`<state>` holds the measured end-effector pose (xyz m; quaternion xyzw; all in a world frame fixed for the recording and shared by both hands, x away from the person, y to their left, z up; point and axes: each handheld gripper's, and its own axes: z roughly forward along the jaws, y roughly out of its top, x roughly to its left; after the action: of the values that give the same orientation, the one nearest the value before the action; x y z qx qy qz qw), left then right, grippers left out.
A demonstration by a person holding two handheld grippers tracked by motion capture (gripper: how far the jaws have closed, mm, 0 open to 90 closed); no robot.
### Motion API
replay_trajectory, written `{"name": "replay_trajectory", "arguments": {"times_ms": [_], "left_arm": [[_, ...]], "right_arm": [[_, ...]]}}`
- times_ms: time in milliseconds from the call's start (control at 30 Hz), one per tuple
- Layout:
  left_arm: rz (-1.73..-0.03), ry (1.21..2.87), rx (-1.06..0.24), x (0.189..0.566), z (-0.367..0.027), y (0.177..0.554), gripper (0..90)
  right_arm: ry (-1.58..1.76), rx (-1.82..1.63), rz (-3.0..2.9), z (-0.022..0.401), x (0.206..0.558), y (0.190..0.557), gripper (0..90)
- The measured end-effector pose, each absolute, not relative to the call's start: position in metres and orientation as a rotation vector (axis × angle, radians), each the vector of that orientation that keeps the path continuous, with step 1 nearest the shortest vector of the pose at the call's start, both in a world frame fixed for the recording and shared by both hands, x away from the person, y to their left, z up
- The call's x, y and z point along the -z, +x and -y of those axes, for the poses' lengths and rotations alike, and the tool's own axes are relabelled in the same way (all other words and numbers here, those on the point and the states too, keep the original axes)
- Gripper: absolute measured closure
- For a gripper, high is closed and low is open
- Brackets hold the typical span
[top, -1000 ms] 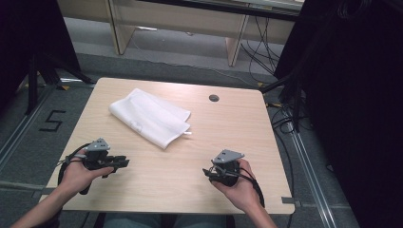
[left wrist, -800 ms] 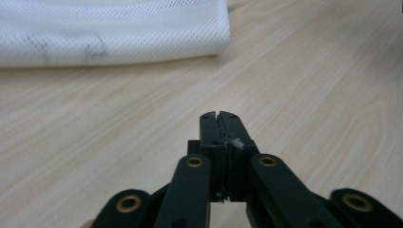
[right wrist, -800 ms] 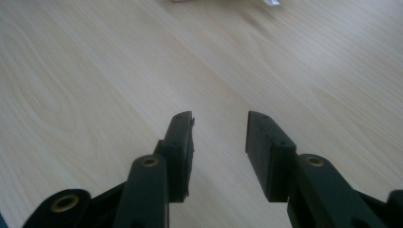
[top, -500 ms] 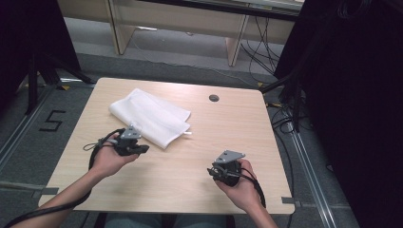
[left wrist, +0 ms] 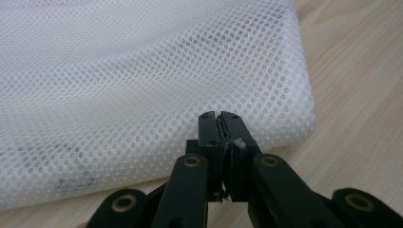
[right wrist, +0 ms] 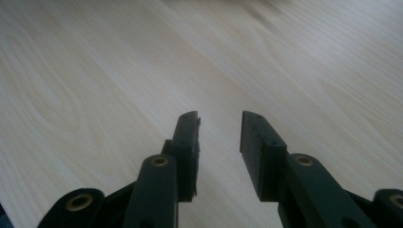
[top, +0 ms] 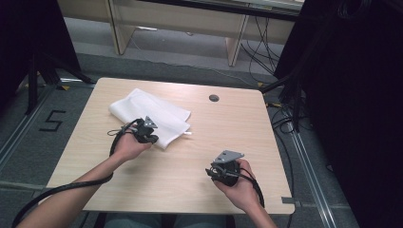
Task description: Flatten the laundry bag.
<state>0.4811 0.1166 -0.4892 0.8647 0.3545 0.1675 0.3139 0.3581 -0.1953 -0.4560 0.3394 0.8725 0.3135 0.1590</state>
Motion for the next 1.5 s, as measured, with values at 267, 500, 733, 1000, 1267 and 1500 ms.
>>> {"name": "replay_trajectory", "arguments": {"times_ms": [267, 500, 733, 1000, 1267, 1500], "left_arm": [[-0.89, 2.324, -0.412, 0.491, -0.096, 0.481, 89.2], [-0.822, 2.354, -0.331, 0.501, -0.065, 0.47, 89.1], [-0.772, 2.267, -0.392, 0.475, -0.063, 0.47, 87.3], [-0.935, 2.243, -0.565, 0.474, -0.096, 0.508, 84.5], [-1.022, 2.319, -0.538, 0.5, -0.097, 0.518, 85.0], [-0.877, 2.374, -0.589, 0.503, -0.086, 0.501, 89.4]], "right_arm": [[0.973, -0.906, -2.485, 0.195, 0.456, 0.358, 68.5], [0.973, -0.92, -2.475, 0.196, 0.455, 0.357, 68.2], [0.967, -0.917, -2.484, 0.198, 0.453, 0.357, 67.7], [0.972, -0.923, -2.483, 0.195, 0.454, 0.357, 66.9], [0.961, -0.924, -2.499, 0.196, 0.456, 0.358, 66.7], [0.988, -0.924, -2.503, 0.196, 0.457, 0.359, 66.5]]}}
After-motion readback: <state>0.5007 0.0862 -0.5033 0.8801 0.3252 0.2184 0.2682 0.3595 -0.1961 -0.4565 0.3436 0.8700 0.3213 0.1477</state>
